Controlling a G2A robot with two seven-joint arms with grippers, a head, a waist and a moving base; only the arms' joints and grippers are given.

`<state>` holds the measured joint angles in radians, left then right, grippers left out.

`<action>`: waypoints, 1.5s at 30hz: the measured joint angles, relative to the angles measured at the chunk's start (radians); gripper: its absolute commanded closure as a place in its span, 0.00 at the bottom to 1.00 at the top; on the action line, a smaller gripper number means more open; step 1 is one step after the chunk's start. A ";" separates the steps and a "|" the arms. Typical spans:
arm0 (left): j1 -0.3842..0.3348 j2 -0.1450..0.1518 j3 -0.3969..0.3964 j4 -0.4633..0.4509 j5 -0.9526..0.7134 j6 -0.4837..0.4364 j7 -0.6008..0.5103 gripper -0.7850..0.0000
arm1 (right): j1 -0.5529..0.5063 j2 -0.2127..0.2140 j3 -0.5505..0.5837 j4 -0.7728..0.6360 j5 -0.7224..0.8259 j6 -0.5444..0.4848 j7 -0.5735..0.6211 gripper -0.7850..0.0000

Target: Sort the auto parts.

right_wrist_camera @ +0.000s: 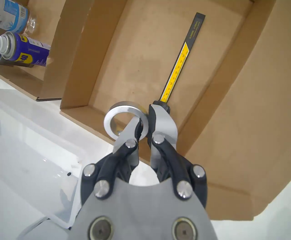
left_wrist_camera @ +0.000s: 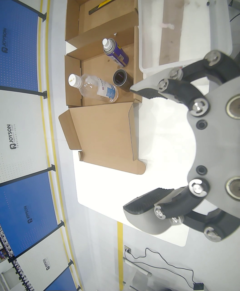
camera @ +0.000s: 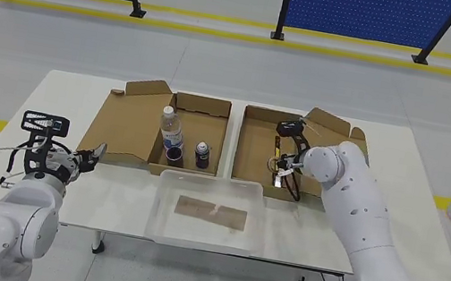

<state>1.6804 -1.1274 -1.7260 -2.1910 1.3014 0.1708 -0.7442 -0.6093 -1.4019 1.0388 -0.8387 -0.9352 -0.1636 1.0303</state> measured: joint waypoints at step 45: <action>0.000 0.000 0.000 0.000 0.000 0.000 0.000 0.00 | -0.741 0.113 0.458 -0.934 0.159 -0.153 -0.617 0.00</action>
<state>1.6804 -1.1274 -1.7260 -2.1909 1.3014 0.1708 -0.7442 -1.3502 -1.2890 1.4972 -1.7727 -0.7763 -0.3169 0.4133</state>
